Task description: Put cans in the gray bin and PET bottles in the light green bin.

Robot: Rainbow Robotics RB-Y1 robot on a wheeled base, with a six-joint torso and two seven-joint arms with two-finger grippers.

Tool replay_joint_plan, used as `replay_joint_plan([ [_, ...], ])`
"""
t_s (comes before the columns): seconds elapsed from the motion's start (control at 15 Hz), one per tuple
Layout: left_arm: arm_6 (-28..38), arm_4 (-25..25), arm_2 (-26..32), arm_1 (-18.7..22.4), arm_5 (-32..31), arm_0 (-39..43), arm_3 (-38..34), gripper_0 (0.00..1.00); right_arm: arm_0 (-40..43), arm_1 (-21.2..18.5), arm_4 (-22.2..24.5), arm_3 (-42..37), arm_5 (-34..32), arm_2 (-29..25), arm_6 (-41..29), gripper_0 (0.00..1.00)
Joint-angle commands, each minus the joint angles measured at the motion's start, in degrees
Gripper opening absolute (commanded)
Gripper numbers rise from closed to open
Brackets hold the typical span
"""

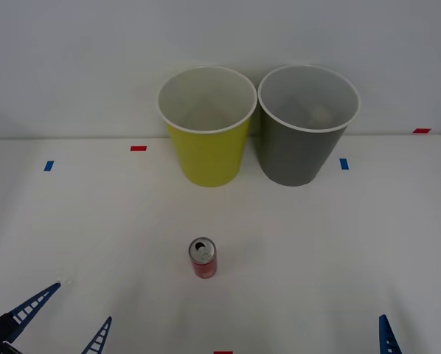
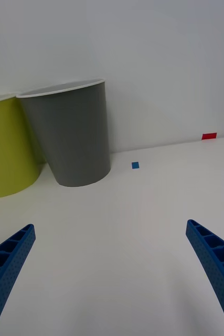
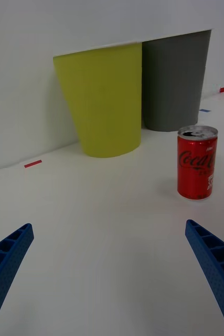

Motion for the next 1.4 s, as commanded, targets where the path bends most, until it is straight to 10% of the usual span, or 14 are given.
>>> replay_joint_plan([
  [0.07,-0.1,2.5,-5.9,1.9,0.0,-6.8,2.3,1.0,0.0,0.0,0.0,0.0,0.0,0.0,0.0,1.0],
  [0.73,-1.1,7.1,-22.9,2.2,-0.9,-27.7,10.8,1.0,0.0,0.0,0.0,0.0,0.0,0.0,0.0,1.0],
  [1.4,-1.4,7.2,-26.8,-2.5,-0.9,-36.3,17.4,1.0,0.0,0.0,0.0,0.0,0.0,0.0,0.0,1.0],
])
